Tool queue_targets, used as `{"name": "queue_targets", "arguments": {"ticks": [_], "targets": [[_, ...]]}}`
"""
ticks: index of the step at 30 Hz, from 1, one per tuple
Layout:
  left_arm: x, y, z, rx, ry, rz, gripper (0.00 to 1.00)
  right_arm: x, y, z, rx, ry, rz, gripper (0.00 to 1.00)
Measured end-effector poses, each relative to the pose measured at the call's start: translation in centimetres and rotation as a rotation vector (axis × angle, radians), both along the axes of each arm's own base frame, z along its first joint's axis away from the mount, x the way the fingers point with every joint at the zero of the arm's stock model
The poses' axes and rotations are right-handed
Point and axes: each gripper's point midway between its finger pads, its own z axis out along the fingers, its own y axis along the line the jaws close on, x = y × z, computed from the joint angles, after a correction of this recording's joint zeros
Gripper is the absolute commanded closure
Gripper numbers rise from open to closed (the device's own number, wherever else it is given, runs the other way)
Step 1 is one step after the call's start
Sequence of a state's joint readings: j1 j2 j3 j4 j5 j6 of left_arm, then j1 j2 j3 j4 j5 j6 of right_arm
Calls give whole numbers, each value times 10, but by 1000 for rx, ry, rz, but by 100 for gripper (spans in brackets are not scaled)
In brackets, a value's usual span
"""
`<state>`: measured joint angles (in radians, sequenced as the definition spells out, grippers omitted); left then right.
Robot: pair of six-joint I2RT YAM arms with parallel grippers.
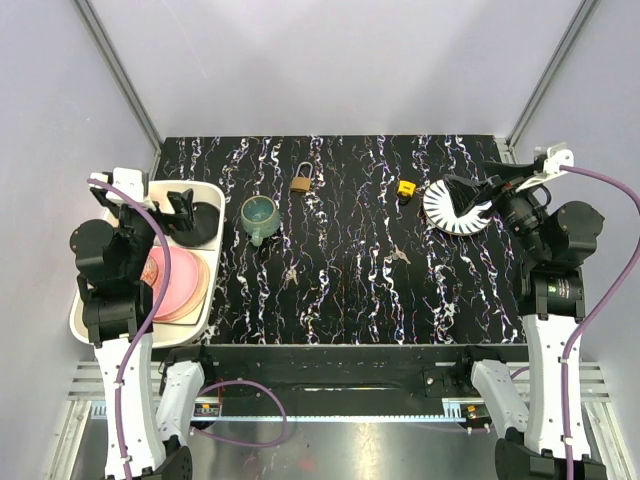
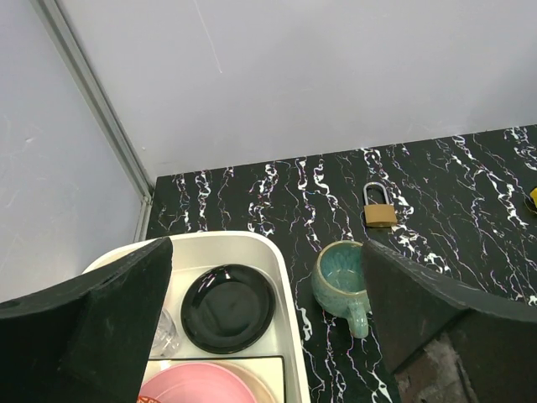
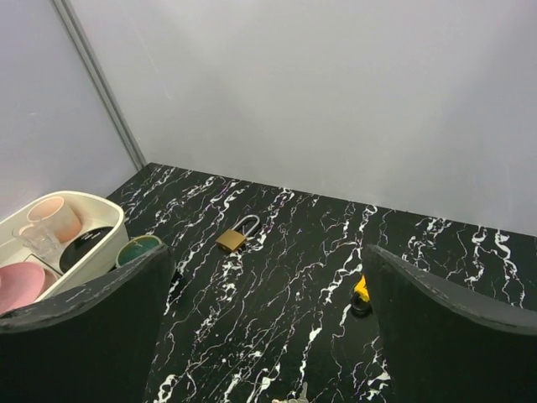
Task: Unlock with the key
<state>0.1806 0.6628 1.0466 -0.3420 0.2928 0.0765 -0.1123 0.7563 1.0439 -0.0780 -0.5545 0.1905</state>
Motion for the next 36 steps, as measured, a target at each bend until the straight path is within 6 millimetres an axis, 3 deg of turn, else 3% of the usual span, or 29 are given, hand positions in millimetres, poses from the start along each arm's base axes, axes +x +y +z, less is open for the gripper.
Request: {"name": "queue_targets", "arguments": {"ticks": [11,18,29,36], "targets": [[1,-3,-1,-4,5,-19,1,2,-2,-2,54,31,-16,0],[12,-7,-7,-17,43,-57,1,6,-4,-13,-40,47,-19,0],[15,-27,-28,-29,120,-182,1,8,3,-42,-77,89,49,0],[30,-31,-38,-56,207,-225,1,10,4,-45,-84,83,55,0]]}}
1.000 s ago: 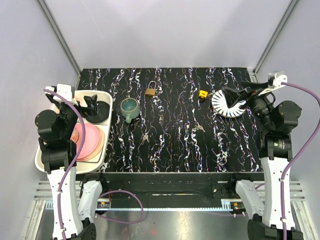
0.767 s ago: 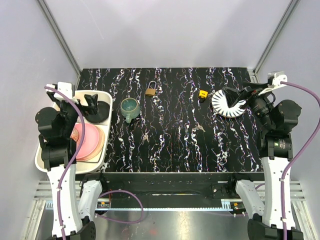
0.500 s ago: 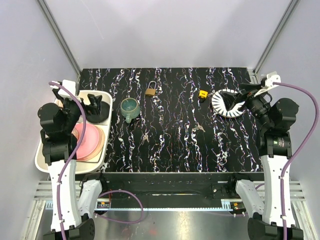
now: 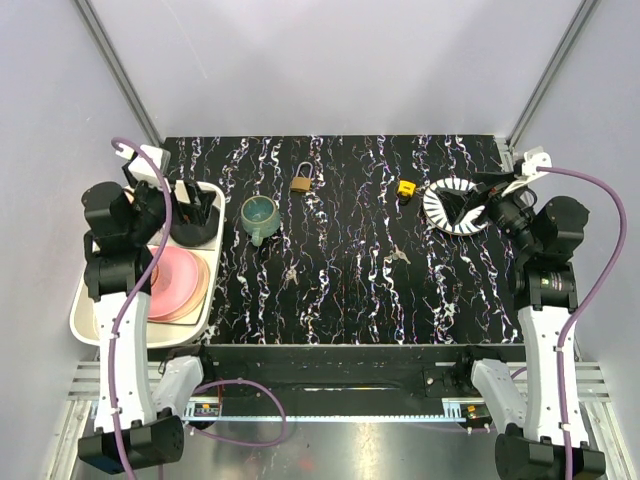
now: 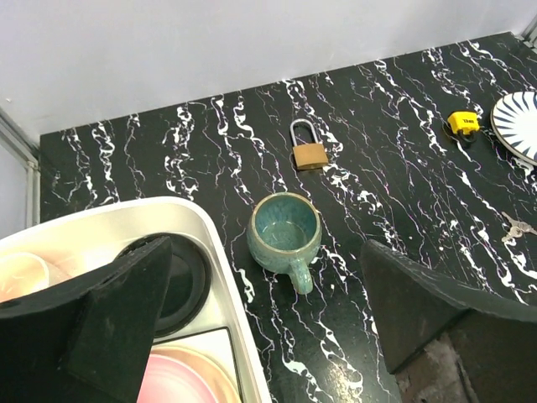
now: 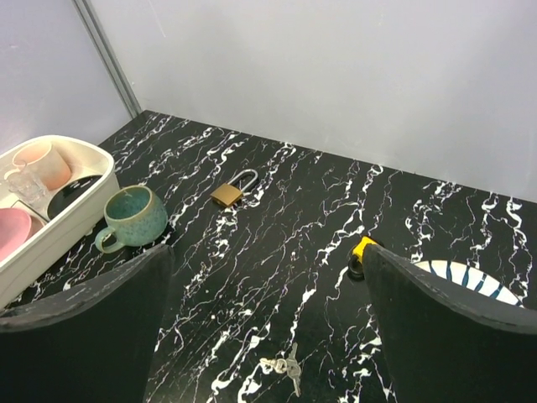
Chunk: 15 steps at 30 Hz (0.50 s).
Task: Unlock with the key
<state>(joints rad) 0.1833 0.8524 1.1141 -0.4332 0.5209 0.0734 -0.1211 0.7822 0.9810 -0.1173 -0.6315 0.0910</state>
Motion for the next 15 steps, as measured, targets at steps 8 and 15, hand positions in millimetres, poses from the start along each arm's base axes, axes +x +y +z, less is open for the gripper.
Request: {"name": "queue_targets", "arguments": {"ticks": [8,15], "targets": [[11,-12,-12,-12,84,-52,1,8,-1,-9,3,20,0,0],[18,-41,-32,33,152,-137,1,12,-2,-12,6,29,-1,0]]}}
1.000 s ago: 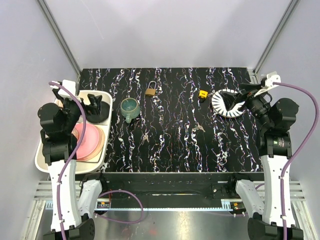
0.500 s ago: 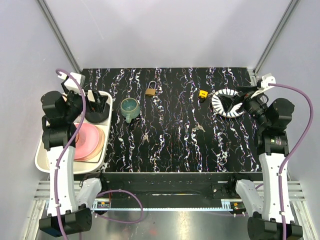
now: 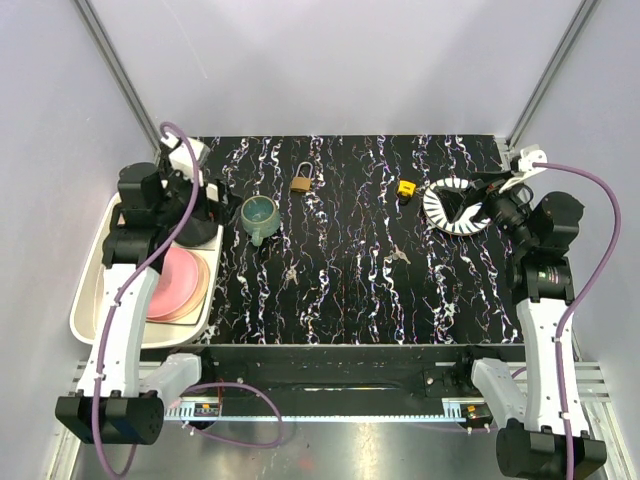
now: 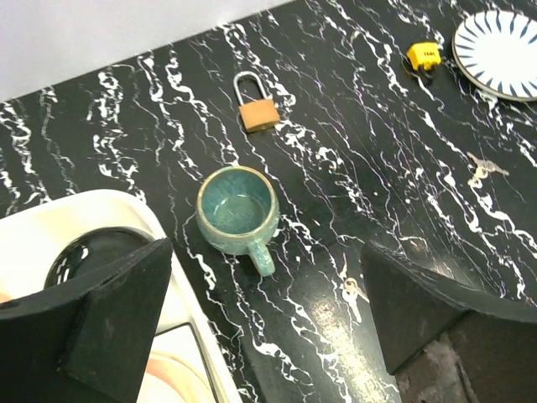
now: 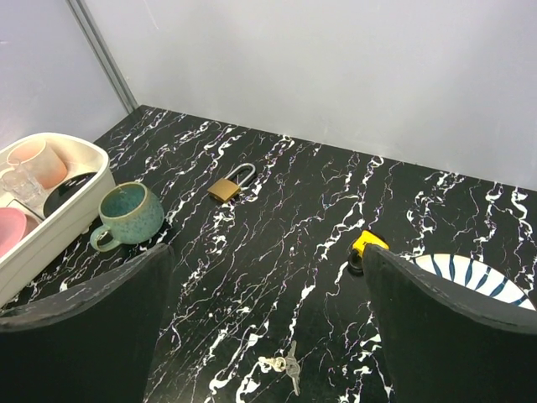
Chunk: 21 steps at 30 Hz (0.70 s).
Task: Unlock with the key
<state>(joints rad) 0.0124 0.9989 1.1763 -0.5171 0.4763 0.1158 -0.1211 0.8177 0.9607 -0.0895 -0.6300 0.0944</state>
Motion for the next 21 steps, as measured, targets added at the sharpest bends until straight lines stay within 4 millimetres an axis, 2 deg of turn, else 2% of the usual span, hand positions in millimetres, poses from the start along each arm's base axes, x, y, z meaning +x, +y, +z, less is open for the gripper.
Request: {"name": "queue_targets", "arguments": {"ticks": [8,13,16,21], "targets": [[16,-29,-25,91,76,-66,1,8,-3,-4,3,11,-11,0],[21,-37,-36,127,103,-79,1,19,-6,-16,10,53,-29,4],[21,-38,-39,137,110,-80,1,38,-13,-29,8,117,-55,6],[20,-40,-40,150,110,-88,1,91,-28,-68,-39,259,-113,7]]}}
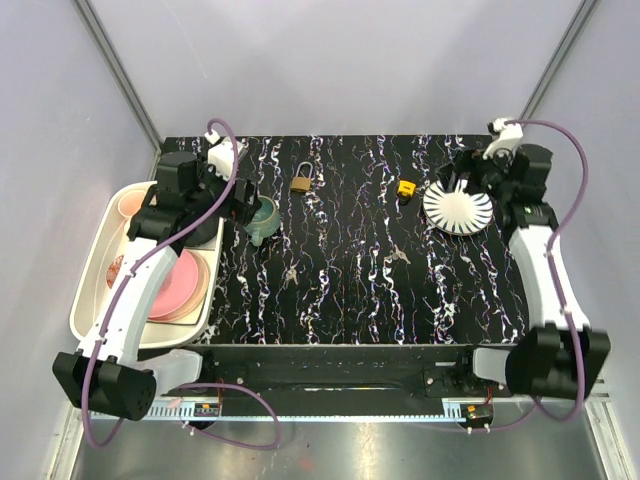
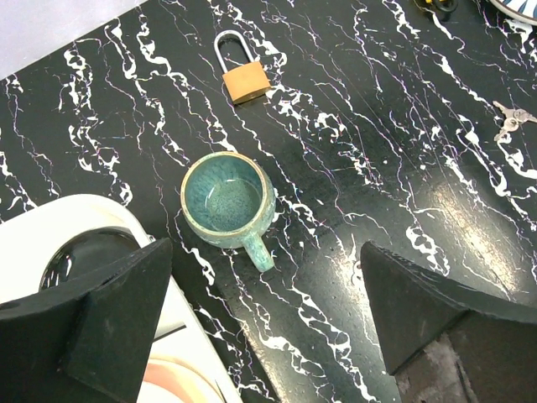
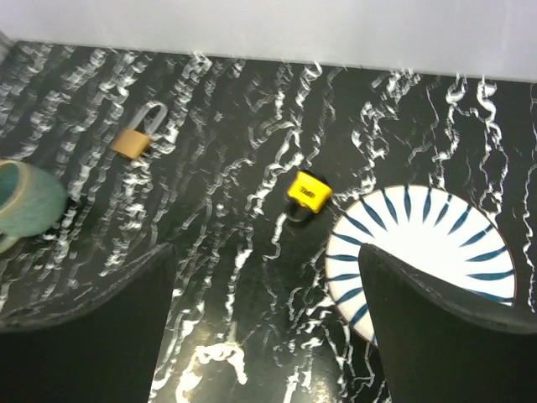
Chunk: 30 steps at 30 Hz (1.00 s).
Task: Unlock with the key
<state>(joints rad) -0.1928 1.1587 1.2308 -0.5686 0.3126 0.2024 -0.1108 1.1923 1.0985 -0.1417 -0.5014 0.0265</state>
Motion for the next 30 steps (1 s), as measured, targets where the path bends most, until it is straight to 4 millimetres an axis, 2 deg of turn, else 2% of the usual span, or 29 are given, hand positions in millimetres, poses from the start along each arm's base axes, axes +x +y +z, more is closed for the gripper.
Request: {"name": "queue_targets", "arguments": {"ticks": [4,7,9,12,18,23,30], "targets": [[0,0,0,15,-7,-6,1,47,-10,-52,-101,133,-36,9],[1,4,-2,38,-15,-2,1,75,-7,-90,-172,230,-34,9],[-2,7,-4,57,-20,2,1,92,-2,-107,-209,274,-30,8],[-7,13,-9,88,-29,13,1,118,6,-123,-238,313,-18,8],[-25,23,-17,122,-48,25,1,176,27,-139,-221,347,8,8],[-36,30,-32,149,-42,41,1,197,33,-159,-191,405,15,8],[-43,34,-48,158,-17,50,1,200,43,-193,-152,508,55,8]]}}
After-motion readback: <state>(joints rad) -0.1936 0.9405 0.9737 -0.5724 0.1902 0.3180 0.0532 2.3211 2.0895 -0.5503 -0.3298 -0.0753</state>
